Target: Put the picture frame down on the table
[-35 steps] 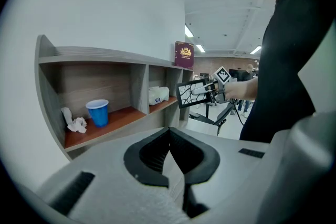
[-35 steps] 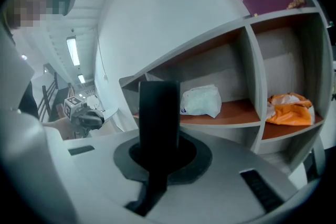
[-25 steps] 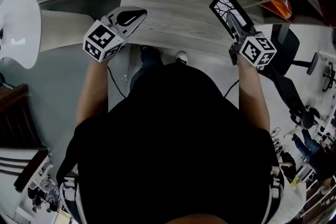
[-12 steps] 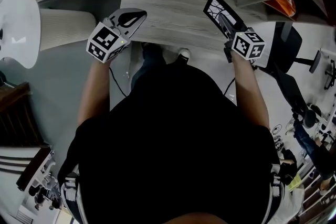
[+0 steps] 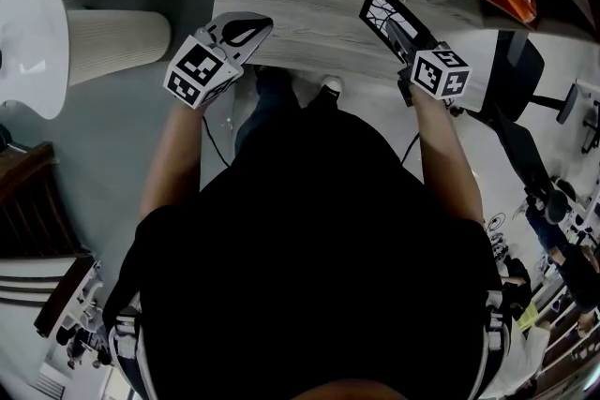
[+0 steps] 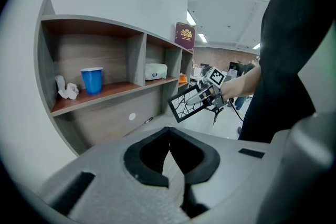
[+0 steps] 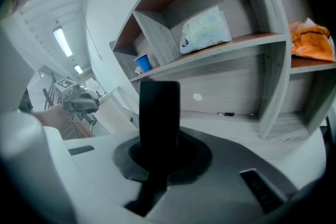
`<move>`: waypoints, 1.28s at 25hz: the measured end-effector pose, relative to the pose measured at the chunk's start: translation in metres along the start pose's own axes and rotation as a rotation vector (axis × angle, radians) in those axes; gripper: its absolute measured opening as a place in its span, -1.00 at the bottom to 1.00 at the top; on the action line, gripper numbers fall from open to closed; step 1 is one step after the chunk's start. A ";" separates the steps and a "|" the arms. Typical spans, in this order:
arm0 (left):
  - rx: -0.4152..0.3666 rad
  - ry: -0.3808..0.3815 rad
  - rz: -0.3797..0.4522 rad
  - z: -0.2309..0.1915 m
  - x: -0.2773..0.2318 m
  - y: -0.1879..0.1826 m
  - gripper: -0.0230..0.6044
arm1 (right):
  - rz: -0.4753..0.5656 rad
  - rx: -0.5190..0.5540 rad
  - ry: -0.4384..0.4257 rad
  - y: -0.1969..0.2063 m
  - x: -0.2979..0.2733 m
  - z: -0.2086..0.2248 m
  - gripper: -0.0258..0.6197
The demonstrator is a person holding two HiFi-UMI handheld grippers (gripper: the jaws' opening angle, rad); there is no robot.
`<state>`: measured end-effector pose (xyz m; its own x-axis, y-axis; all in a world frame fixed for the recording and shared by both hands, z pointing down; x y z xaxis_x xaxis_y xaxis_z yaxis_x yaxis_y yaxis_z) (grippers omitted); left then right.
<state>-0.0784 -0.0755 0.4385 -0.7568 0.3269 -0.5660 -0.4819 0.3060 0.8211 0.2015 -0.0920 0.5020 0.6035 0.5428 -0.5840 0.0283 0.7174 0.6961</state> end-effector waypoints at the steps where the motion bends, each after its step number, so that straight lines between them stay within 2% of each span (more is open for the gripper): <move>1: -0.002 0.002 -0.002 0.000 -0.001 0.001 -0.87 | -0.006 0.000 -0.003 0.002 -0.002 -0.001 -0.87; 11: 0.011 0.007 -0.013 0.003 -0.005 0.004 -0.87 | -0.085 0.001 -0.049 0.022 -0.021 -0.009 -0.87; 22: 0.032 0.012 -0.050 0.000 -0.019 0.034 -0.87 | -0.155 -0.007 -0.052 0.046 -0.031 -0.008 -0.87; 26: 0.050 -0.003 -0.027 -0.002 -0.025 0.042 -0.87 | -0.176 -0.020 -0.059 0.056 -0.035 -0.007 -0.87; 32: 0.069 0.011 -0.043 -0.001 -0.035 0.059 -0.87 | -0.212 -0.032 -0.064 0.074 -0.041 -0.008 -0.87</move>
<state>-0.0808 -0.0701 0.5072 -0.7413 0.3021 -0.5994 -0.4828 0.3804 0.7888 0.1726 -0.0574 0.5741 0.6357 0.3502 -0.6880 0.1356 0.8267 0.5461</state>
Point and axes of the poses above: the fingertips, and each gripper's own axes: x backward along the fingers, z to its right, y out of its underside, the point moved 4 cm from there along x, backward along the fingers, and after that the axes turned 3 degrees about -z, right-handed, at the moved point
